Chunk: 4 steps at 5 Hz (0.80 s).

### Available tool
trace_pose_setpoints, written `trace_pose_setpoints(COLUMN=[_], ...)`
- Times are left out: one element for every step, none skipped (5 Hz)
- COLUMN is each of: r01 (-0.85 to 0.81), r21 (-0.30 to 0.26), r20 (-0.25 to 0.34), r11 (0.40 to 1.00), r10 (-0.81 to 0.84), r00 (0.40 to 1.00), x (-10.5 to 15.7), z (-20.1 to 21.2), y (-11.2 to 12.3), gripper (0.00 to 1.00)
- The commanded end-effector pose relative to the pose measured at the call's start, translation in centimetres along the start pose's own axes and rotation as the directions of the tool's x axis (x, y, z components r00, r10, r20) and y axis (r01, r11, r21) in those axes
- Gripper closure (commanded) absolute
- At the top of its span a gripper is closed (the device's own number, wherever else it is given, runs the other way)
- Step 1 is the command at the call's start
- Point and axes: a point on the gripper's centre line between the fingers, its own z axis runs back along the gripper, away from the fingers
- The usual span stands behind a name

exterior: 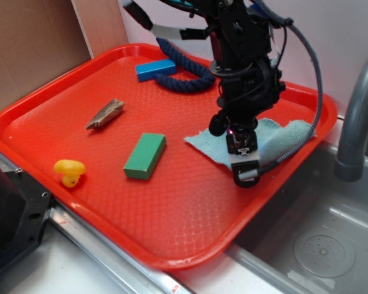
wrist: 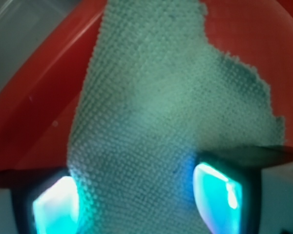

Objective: Grab the blue cloth.

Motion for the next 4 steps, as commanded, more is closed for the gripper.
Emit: trace_pose_setpoints(r01=[-0.107,-0.158,-0.183,-0.274], r21=[0.070,0.084,0.089,0.125], r20=[0.026,0.039,0.058,0.089], r11=[0.992,0.984,0.979,0.954], r10=[0.105,0.156,0.178,0.264], r00=[0.994,0.987,0.982,0.960], x=[-1.0,-1.9,-2.7,-4.5], z=[1.8,3.0,3.3,6.9], y=[2.9,3.7,3.7,2.4], gripper=[1.00,1.00,1.00,1.00])
